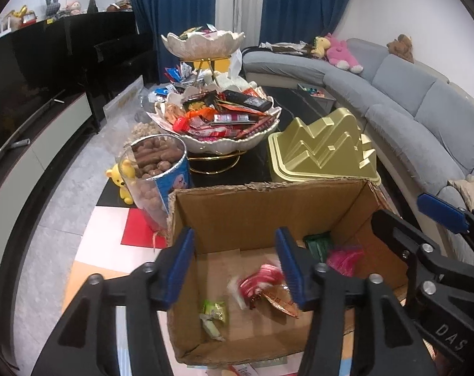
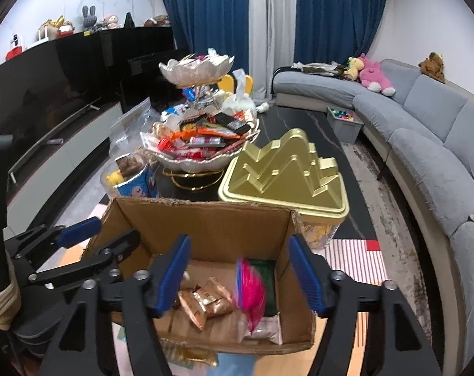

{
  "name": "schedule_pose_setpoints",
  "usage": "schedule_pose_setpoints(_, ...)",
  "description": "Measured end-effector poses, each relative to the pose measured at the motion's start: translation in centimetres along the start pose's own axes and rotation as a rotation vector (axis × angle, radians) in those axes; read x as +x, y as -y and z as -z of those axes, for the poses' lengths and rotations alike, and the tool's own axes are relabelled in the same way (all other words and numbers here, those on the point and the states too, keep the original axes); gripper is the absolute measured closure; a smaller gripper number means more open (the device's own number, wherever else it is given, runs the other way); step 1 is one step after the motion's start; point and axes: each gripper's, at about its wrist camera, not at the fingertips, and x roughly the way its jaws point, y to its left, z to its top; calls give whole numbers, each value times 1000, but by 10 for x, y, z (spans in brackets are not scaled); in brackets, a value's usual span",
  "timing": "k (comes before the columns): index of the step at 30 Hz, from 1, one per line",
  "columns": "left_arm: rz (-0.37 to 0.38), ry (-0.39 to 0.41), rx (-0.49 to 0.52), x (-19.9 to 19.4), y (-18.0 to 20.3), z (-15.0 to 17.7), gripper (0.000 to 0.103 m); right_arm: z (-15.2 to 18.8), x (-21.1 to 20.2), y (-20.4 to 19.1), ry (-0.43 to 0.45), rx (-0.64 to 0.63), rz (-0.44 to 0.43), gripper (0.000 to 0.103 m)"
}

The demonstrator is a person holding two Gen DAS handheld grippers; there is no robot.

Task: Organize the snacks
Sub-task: 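Withdraw both open tools from the box and lower toward the remaining mat snacks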

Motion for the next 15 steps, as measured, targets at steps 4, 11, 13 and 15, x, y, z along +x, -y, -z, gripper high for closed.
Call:
schedule_pose_setpoints(4,-10,16,-1,-7,-2,-1,39,-2,-5,1,13,-2,20,26)
schedule_pose_setpoints(11,-24,39,-11,-19,-5,-1,32,-4,-16,0,35,-4,36,22)
schedule_pose_setpoints(13,-27,44,-11,-22,-5,-1,32,-4,-19,1,37,-3,41,22)
schedule_pose_setpoints(15,-30,48,-9,-26,-6,0,31,-4,-22,2,41,0,46,22)
